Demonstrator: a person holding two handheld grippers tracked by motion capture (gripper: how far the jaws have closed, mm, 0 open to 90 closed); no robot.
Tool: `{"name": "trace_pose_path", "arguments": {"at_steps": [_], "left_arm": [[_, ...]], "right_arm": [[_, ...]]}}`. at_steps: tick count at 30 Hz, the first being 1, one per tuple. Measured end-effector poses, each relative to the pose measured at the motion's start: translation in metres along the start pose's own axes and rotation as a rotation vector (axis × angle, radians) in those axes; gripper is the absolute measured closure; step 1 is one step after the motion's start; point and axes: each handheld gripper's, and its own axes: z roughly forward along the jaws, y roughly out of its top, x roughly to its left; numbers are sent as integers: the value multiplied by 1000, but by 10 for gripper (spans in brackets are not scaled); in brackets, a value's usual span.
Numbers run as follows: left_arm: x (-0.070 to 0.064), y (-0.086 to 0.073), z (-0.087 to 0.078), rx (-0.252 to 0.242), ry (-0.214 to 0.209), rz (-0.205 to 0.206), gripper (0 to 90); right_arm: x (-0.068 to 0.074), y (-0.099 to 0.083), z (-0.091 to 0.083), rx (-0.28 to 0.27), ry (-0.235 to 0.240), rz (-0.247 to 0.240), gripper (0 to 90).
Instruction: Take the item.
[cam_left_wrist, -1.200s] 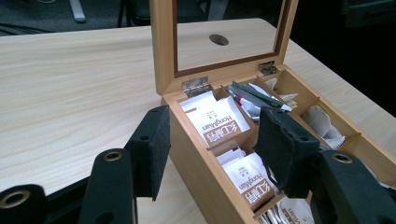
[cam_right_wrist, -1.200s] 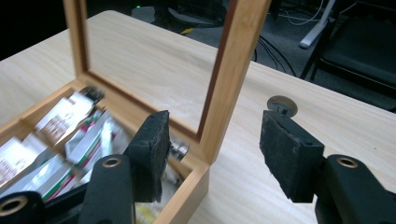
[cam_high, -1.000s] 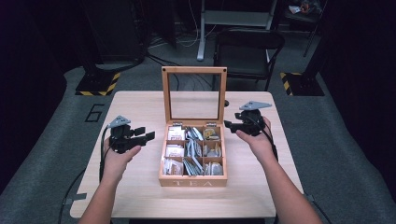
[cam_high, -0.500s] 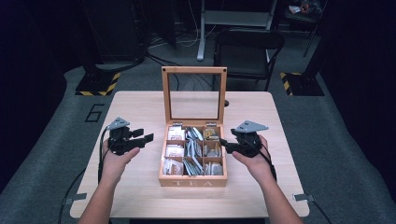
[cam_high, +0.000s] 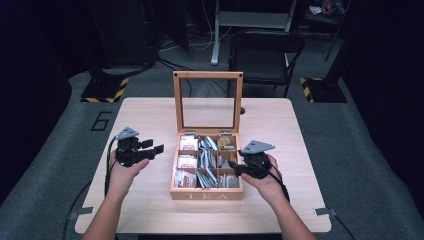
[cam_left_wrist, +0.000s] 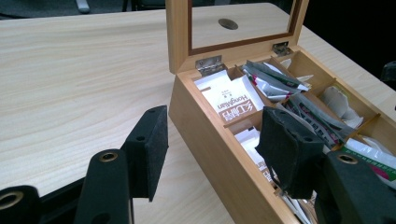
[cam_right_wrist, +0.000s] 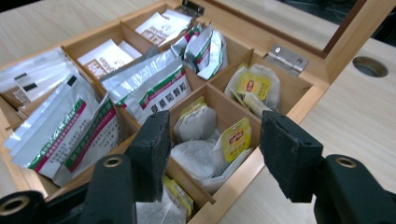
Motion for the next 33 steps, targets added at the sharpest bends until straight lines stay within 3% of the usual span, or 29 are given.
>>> {"name": "trace_pose_path", "arguments": {"at_steps": [3,14,26,33], "left_arm": [[0,-1,1,4,1,5,421],[-8,1,10,28,-18,37,420],[-10,0,10,37,-6,42,420],[-8,-1,8,35,-4,42,420]], "right_arm": [[3,-5,4,14,20,28,455],[19,-12,5,26,65,-2,573],[42,-9,9,35,120,-5,664],[52,-2,12,25,163,-12,672]]}}
